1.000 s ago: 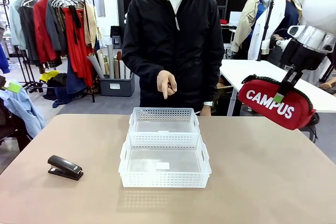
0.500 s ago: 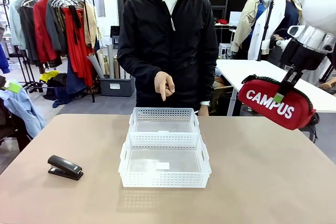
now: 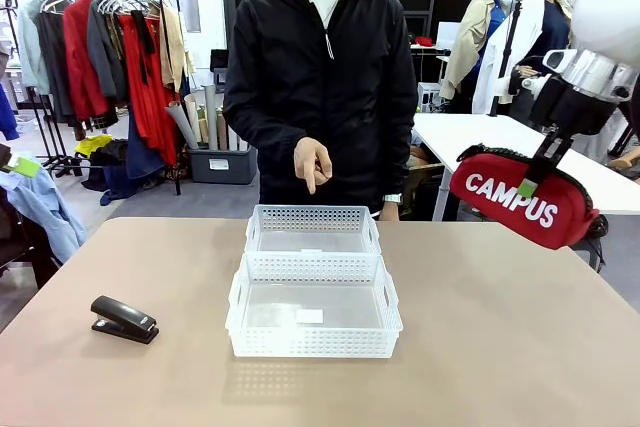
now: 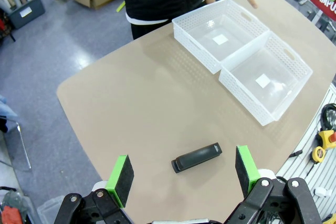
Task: Distribute items into two baskets.
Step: Move the picked Pencil pouch towards the Organizing basket indicated by the person, stopping as directed.
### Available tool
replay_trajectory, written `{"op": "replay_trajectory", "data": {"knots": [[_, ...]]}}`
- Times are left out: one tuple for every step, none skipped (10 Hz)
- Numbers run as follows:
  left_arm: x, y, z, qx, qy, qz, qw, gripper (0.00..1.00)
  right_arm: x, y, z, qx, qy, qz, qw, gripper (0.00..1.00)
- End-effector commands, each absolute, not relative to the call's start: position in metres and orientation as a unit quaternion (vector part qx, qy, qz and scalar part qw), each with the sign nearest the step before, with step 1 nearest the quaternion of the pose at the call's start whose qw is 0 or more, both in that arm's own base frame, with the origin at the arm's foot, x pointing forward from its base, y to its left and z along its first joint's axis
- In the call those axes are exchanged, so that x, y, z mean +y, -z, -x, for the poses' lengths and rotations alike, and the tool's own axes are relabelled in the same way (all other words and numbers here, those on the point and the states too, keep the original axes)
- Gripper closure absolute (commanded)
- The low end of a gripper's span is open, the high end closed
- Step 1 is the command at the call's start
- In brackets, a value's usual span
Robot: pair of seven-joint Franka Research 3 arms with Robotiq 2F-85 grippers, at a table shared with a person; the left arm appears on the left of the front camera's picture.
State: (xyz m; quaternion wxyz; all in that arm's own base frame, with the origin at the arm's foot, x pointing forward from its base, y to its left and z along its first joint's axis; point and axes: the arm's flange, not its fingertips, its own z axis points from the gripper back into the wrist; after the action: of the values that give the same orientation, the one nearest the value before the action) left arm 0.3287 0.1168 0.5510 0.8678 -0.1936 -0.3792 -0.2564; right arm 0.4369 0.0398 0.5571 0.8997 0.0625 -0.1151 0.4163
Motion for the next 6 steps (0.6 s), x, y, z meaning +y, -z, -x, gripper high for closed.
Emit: {"op": "replay_trajectory", "data": {"knots": [[0.117, -0.551, -0.329, -0.384, 0.263, 0.201, 0.862, 0.0, 0.056, -0.555, -0.422, -0.108, -0.451, -0.043, 0.885, 1.0], [0.117, -0.551, -0.329, -0.384, 0.263, 0.201, 0.862, 0.0, 0.066, -0.554, -0.418, -0.104, -0.477, -0.031, 0.872, 1.0], [0.117, -0.551, -0.329, -0.384, 0.263, 0.201, 0.862, 0.0, 0.076, -0.552, -0.414, -0.102, -0.519, -0.02, 0.848, 1.0], [0.117, -0.551, -0.329, -0.384, 0.263, 0.201, 0.862, 0.0, 0.083, -0.552, -0.413, -0.099, -0.546, -0.009, 0.832, 1.0], [0.117, -0.551, -0.329, -0.384, 0.263, 0.201, 0.862, 0.0, 0.09, -0.55, -0.41, -0.103, -0.574, -0.007, 0.812, 1.0], [0.117, -0.551, -0.329, -0.384, 0.263, 0.201, 0.862, 0.0, 0.097, -0.549, -0.407, -0.107, -0.599, -0.01, 0.794, 1.0]]}}
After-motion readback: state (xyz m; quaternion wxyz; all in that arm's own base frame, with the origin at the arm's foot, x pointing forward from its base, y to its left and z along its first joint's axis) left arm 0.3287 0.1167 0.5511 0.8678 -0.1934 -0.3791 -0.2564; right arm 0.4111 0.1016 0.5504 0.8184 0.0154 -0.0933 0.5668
